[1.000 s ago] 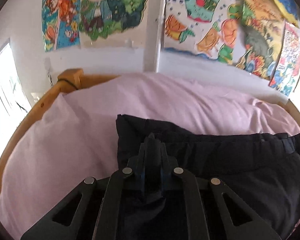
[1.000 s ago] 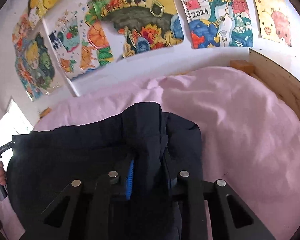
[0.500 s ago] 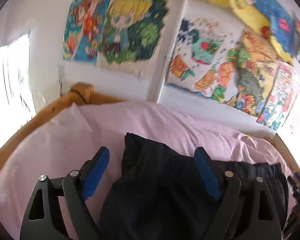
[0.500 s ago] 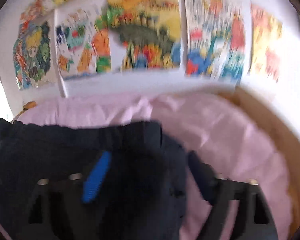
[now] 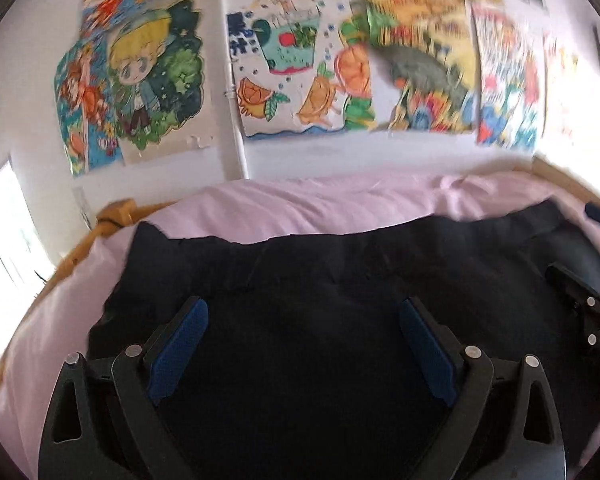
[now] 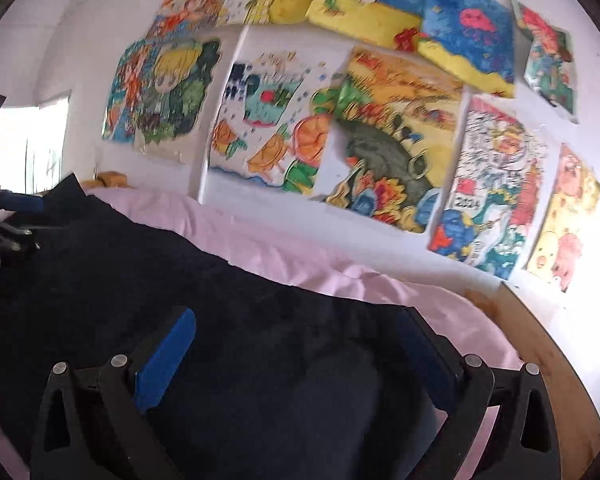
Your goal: Fold large clothes
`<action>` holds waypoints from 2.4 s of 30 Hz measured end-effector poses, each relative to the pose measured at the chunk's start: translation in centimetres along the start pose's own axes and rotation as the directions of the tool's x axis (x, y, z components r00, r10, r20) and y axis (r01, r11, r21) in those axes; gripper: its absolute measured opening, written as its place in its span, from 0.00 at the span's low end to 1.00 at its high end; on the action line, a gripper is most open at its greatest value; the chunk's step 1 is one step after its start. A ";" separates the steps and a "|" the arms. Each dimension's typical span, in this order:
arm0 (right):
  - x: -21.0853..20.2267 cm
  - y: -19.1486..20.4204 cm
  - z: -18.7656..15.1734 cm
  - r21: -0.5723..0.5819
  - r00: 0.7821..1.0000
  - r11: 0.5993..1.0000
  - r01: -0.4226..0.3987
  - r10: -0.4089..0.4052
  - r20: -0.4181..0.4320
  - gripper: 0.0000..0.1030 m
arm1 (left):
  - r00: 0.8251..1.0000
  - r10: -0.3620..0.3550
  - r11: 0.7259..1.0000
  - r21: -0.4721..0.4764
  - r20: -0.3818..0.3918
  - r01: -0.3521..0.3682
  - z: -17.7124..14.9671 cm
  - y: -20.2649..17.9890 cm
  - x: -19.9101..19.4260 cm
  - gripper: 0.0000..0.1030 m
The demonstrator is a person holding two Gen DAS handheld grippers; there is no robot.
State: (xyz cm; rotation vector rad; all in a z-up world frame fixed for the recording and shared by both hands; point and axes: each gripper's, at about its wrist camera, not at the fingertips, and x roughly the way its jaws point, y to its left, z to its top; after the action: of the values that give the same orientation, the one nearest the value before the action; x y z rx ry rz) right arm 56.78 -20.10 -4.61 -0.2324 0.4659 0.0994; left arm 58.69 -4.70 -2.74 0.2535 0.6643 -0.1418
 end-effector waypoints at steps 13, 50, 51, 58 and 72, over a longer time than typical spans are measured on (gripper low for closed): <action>9.8 -1.5 -2.6 0.135 0.977 0.988 -0.069 0.095 -0.193 1.00 | 0.992 0.004 0.998 -0.067 -0.126 -0.012 -0.8 2.6 7.9 0.98; 1.3 -2.7 -3.0 0.114 0.950 0.948 -0.297 0.305 -0.064 1.00 | 0.993 -0.118 0.979 -0.173 -0.023 0.113 -3.2 10.5 -1.6 0.99; 1.1 -2.4 -3.4 0.097 0.952 0.953 -0.288 0.296 -0.076 1.00 | 0.993 -0.110 0.977 -0.187 -0.048 0.099 -3.4 11.1 -1.3 0.99; 3.4 -2.8 -6.1 0.142 0.956 0.958 -0.250 0.267 -0.121 1.00 | 0.977 -0.128 0.929 -0.365 -0.171 0.058 -5.4 14.2 3.2 0.99; 3.0 -3.2 -7.8 0.189 0.953 0.943 -0.274 0.293 -0.077 1.00 | 0.975 -0.166 0.937 -0.333 -0.150 0.109 -5.7 14.0 2.7 0.99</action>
State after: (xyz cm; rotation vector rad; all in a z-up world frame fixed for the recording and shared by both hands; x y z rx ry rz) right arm 56.54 -25.01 -12.13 0.0058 0.6074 0.3283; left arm 60.39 10.14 -6.09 -0.0997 0.8701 -0.1436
